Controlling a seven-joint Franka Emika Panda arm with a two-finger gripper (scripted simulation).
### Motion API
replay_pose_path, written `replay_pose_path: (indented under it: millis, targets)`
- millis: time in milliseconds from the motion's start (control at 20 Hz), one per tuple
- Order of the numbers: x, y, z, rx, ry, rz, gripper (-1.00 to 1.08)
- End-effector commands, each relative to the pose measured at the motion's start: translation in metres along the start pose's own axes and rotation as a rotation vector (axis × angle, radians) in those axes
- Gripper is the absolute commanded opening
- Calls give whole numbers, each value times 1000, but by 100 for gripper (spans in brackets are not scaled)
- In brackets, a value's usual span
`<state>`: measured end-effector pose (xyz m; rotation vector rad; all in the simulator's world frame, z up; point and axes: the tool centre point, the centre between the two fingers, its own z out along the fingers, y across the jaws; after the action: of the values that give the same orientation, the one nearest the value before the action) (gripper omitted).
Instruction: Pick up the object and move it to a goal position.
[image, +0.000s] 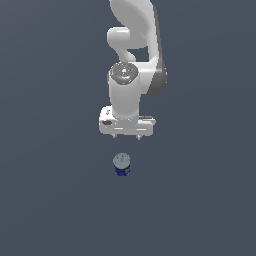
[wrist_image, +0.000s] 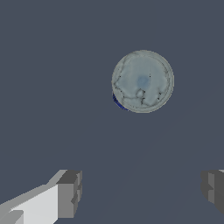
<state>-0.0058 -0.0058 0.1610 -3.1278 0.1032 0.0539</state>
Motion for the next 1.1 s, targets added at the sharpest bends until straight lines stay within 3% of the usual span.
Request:
replay_pose_path:
  millis: [0, 450, 1050]
  targets:
    - [0, 0, 0, 0, 0, 0, 100]
    - [10, -19, -15, 13, 36, -52, 100]
    - [17, -16, -11, 9, 36, -87, 100]
